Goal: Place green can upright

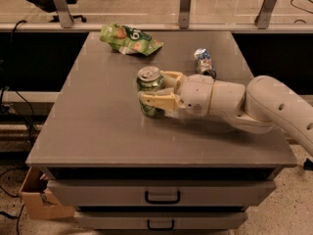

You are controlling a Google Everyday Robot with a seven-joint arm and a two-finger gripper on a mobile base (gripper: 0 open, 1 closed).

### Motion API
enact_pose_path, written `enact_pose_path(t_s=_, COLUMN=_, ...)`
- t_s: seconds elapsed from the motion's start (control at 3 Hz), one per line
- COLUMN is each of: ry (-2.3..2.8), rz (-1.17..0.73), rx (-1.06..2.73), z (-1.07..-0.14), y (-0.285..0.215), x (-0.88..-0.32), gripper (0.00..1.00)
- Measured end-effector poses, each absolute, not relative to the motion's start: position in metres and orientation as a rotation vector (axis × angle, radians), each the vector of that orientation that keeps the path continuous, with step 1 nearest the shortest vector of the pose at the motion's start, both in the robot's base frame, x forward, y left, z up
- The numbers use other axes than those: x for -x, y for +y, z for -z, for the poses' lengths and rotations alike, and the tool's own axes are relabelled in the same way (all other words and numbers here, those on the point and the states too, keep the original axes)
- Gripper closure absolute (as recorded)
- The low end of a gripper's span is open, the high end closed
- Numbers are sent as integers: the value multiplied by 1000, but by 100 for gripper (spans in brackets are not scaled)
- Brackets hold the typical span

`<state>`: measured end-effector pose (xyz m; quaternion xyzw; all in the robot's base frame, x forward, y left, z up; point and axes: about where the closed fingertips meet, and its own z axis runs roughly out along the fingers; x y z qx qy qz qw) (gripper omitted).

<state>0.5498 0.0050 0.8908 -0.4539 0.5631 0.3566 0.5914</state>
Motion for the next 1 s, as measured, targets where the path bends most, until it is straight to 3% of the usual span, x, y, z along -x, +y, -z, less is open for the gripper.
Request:
enact_pose_path(t_s=0.67, ry=1305, rz=-835, rx=1063, z=-892, y=10, x=-548, gripper=12)
enact_pose_path(t_s=1.0, ry=1303, rz=-837, rx=1066, z=-892, y=12, x=-548, gripper=0)
